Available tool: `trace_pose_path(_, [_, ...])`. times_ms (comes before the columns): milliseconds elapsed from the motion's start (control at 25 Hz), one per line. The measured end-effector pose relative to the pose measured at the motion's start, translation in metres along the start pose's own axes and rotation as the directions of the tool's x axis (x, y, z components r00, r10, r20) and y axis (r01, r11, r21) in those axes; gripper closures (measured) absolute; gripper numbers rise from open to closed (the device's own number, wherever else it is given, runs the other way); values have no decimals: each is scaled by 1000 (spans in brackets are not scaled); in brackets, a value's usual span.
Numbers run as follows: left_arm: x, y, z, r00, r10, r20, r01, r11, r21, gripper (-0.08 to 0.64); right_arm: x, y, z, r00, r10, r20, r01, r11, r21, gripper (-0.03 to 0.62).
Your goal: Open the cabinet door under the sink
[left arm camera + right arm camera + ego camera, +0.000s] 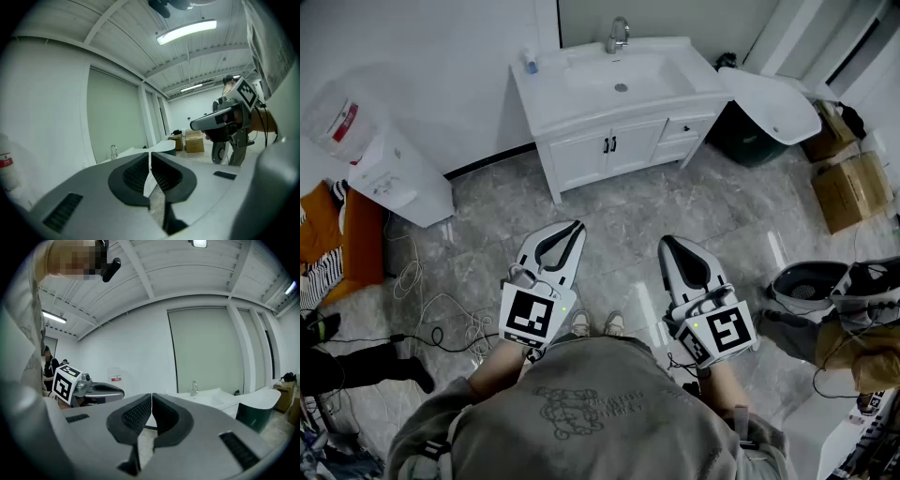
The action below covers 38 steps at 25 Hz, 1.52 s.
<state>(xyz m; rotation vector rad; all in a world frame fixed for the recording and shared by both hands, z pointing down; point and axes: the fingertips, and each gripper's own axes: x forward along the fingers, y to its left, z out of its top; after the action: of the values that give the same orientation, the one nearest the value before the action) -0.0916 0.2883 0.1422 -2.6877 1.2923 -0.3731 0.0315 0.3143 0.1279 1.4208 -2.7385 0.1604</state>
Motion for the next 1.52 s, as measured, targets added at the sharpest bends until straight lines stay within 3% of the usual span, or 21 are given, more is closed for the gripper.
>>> trace_pose_path(160, [0, -9, 5, 1000, 22, 18, -23, 1000, 3, 531, -13, -9, -3, 1000, -12, 10, 12, 1000, -4, 561])
trace_pose_path(360, [6, -23, 12, 999, 43, 15, -44, 995, 91, 531, -21, -18, -2, 1000, -14, 27, 14, 1000, 2, 561])
trace_pose_path(520, [13, -30, 17, 999, 26, 20, -27, 999, 47, 531, -23, -22, 0, 999, 5, 34, -6, 1000, 9, 561])
trace_pose_path(1120, [44, -65, 21, 999, 50, 5, -50, 997, 60, 531, -41, -59, -15, 997, 55, 46, -57, 998, 30, 561])
trace_pose_path(1520, [57, -59, 11, 998, 57, 11, -58, 998, 3, 531, -28, -67, -22, 997, 68, 26, -68, 998, 12, 561])
